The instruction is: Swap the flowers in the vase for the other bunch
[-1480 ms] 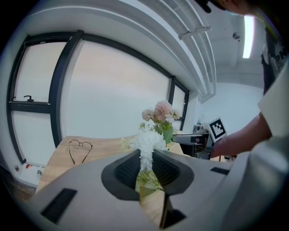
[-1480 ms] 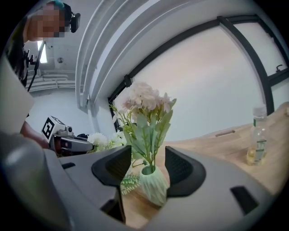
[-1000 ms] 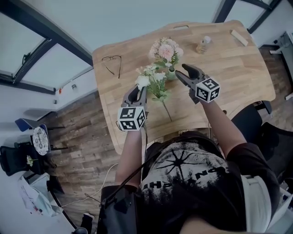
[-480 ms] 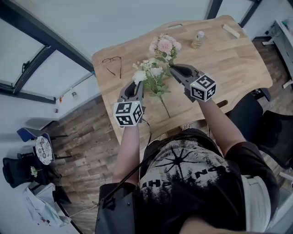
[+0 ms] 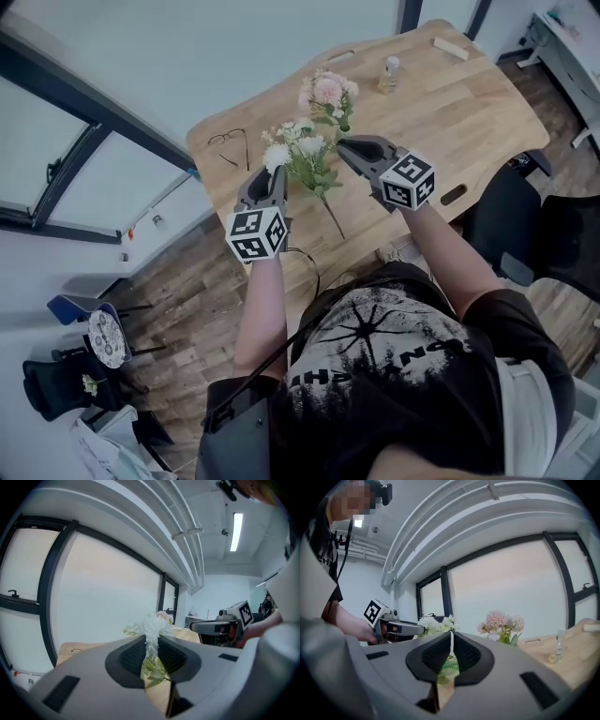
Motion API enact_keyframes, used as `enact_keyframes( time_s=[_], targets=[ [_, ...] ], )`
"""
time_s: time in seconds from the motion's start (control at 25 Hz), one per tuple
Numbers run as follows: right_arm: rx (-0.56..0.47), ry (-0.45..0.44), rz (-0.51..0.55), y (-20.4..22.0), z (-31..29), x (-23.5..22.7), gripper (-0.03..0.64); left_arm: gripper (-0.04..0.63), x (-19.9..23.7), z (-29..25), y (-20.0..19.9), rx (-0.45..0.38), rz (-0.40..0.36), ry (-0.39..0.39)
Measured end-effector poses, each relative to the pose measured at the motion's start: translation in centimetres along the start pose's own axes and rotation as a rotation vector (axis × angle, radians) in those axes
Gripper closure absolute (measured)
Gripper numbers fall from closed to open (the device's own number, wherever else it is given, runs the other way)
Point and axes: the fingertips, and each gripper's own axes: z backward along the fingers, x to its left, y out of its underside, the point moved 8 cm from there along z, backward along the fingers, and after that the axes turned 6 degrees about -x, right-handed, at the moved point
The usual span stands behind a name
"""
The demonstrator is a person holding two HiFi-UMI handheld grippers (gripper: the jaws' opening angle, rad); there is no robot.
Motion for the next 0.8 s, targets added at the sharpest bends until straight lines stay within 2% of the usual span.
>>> enact_keyframes(
  time_s=[0.8],
  targets=[
    [0.037,0.035,0.013,1.1,1.3,2.7,0.591,0.509,-0.3,1.4,0.7,0.023,-0.034,0.02]
  ],
)
